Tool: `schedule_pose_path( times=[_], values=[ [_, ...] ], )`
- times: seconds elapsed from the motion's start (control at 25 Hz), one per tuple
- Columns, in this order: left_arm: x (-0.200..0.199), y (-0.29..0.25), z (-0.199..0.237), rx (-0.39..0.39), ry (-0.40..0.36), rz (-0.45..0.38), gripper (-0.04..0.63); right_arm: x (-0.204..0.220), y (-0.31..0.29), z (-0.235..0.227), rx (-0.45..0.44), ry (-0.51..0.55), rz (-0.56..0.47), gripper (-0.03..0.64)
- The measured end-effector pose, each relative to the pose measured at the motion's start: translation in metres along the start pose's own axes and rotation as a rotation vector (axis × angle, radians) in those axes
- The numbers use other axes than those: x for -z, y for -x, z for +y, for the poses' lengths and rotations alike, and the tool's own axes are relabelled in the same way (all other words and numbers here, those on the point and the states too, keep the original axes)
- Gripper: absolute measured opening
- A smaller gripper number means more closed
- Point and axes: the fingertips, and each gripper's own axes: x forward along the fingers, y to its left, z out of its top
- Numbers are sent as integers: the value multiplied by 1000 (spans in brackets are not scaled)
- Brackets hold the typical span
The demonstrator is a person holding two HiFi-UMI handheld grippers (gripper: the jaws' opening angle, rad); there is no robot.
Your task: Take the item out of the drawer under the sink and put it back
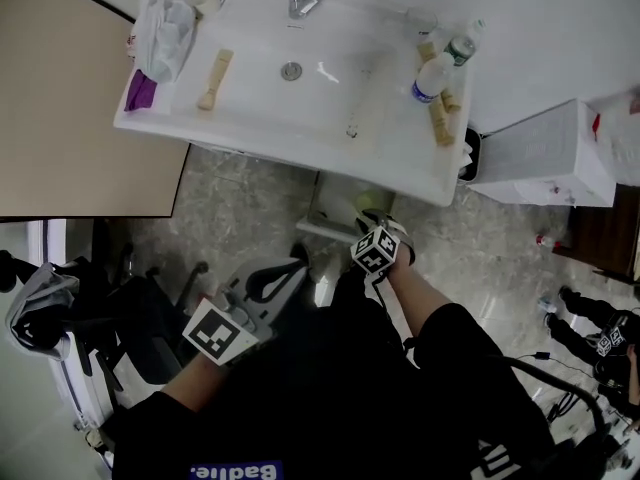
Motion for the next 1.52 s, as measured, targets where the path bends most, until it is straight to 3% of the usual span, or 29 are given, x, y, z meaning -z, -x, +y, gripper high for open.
schedule_pose_path(
  times=[0.52,0.96,1.52],
  values=[
    [-22,-13,-34,146,-61,-44,5,-48,134,-2,7,-281,-289,6],
    [-34,-26,-61,239,-119,-74,5,-89,247,3,-39,-460,-552,2],
    [-43,-32,-66,278,-150,-53,5,-145,359,19,-57,-379,-792,2]
  ],
)
